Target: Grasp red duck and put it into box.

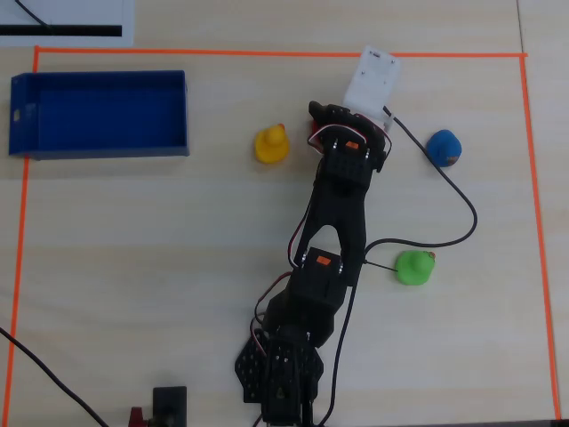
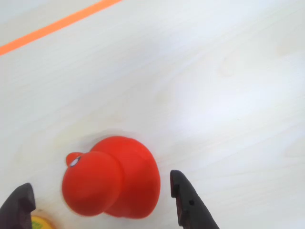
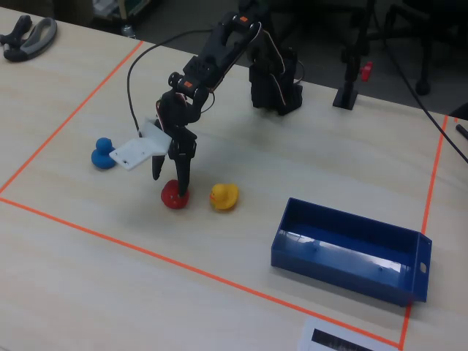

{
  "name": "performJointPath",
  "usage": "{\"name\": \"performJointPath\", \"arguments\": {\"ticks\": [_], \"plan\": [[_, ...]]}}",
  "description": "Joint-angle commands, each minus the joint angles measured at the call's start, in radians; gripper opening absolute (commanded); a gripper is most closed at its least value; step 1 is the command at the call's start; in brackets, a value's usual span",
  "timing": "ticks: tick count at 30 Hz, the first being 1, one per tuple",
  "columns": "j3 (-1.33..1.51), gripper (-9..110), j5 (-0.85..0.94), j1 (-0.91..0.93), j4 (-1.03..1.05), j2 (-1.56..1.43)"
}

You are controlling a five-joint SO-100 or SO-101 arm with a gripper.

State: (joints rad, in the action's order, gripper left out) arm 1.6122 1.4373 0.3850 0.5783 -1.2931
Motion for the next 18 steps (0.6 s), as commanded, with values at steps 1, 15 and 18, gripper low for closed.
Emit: {"name": "performJointPath", "arguments": {"ticks": [1, 15, 18], "plan": [[-0.005, 38, -0.012, -0.018, -0.025, 0.002], [0.066, 37, -0.011, -0.034, -0.092, 0.052], [0.066, 23, -0.018, -0.034, -0.118, 0.067]]}}
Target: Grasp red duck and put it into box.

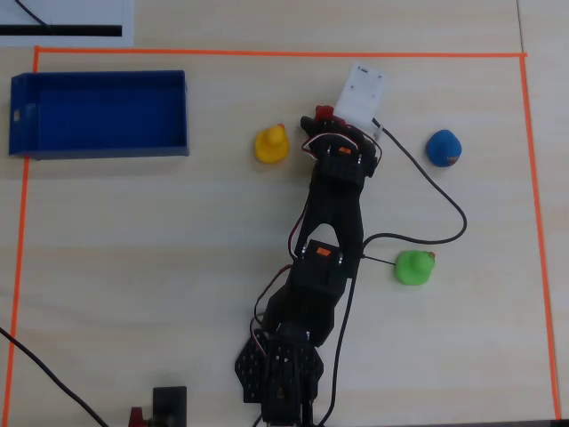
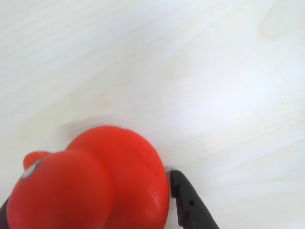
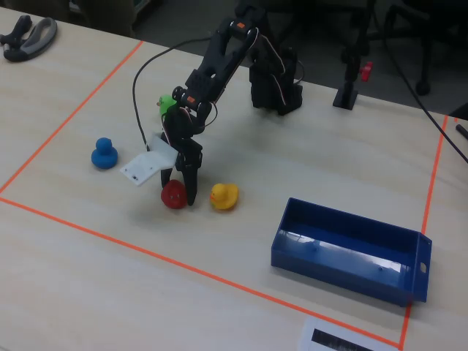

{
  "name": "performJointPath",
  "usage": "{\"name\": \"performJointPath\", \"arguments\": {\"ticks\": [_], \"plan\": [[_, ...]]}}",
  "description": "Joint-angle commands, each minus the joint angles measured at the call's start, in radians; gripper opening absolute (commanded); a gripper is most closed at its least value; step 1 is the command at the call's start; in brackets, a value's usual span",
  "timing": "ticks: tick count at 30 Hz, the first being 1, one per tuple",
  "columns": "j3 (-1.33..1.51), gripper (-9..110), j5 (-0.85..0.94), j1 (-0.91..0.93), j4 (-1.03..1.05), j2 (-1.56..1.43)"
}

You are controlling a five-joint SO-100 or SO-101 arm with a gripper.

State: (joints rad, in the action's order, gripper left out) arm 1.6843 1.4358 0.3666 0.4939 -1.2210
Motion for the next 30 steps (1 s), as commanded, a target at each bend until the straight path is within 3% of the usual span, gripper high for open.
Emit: {"name": "performJointPath", "arguments": {"ticks": [1, 2, 9, 14, 18, 30], "plan": [[-0.008, 12, -0.023, -0.015, -0.043, -0.002], [-0.009, 0, -0.035, -0.015, -0.054, 0.000], [-0.032, 0, -0.074, 0.005, -0.011, -0.055], [-0.166, 0, -0.244, -0.037, 0.229, -0.233], [-0.239, 0, -0.334, -0.183, 0.402, -0.422], [0.055, 0, -0.009, -0.680, 0.543, -0.738]]}}
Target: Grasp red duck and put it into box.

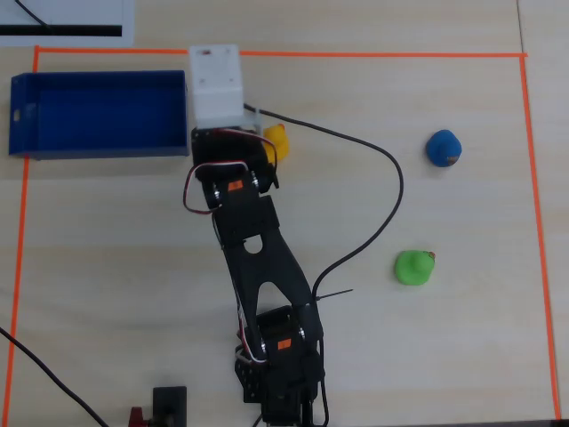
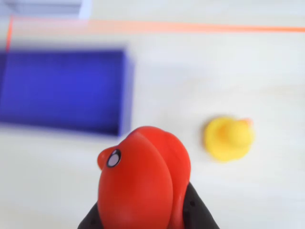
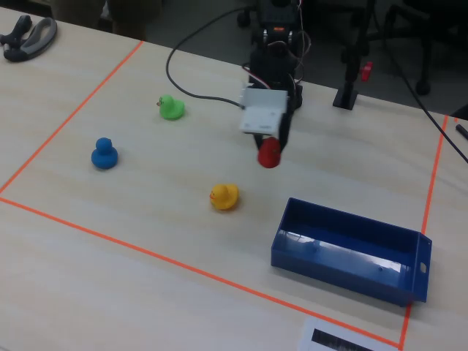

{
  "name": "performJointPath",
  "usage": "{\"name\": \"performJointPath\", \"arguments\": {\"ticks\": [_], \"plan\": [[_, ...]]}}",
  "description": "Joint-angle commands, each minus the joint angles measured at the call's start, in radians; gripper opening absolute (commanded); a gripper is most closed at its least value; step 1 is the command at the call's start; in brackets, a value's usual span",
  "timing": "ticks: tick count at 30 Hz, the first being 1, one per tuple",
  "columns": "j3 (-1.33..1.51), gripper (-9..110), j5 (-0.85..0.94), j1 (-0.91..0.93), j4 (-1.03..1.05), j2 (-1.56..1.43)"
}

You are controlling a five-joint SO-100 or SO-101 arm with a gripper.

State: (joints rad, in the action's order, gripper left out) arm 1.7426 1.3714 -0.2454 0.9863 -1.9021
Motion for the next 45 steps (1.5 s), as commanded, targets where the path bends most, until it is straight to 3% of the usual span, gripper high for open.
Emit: {"name": "performJointPath", "arguments": {"ticks": [1, 6, 11, 20, 32, 45], "plan": [[0.000, 0, 0.061, -0.095, 0.075, -0.055], [-0.091, 0, 0.054, -0.201, 0.160, 0.018], [-0.281, 0, -0.043, -0.250, 0.058, 0.210], [-0.775, 0, -0.114, -0.291, 0.123, 0.672], [-1.035, 1, -0.175, -0.319, 0.098, 0.953], [-1.117, 22, -0.245, -0.265, 0.213, 0.948]]}}
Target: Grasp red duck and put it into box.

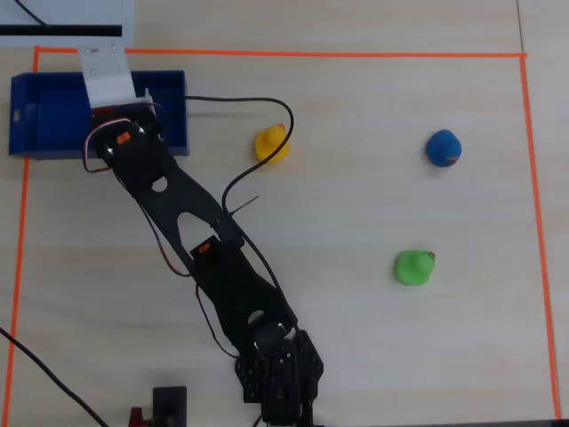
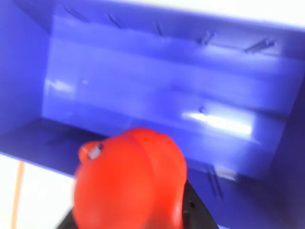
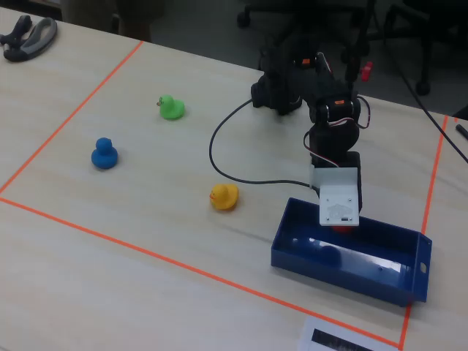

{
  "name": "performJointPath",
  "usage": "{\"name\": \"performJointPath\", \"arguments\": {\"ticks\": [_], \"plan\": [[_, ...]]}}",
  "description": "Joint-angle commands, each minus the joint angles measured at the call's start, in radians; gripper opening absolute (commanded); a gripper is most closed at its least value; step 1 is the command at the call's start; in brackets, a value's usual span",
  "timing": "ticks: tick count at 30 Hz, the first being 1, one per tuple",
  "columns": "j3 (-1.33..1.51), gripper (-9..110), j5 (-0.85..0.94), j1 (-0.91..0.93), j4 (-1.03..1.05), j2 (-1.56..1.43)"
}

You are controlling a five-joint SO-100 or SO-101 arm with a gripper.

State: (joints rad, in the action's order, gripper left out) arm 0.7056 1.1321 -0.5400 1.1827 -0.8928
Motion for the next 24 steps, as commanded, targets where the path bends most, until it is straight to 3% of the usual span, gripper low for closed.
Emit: {"name": "performJointPath", "arguments": {"ticks": [1, 10, 15, 16, 24], "plan": [[-0.086, 21, -0.006, 0.032, 0.031, -0.075], [-0.129, 23, -0.005, 0.081, 0.201, -0.264], [-0.071, 4, 0.005, 0.175, 0.282, -0.518], [-0.025, 0, 0.014, 0.196, 0.290, -0.584], [0.726, 0, 0.169, 0.354, 0.141, -1.218]]}}
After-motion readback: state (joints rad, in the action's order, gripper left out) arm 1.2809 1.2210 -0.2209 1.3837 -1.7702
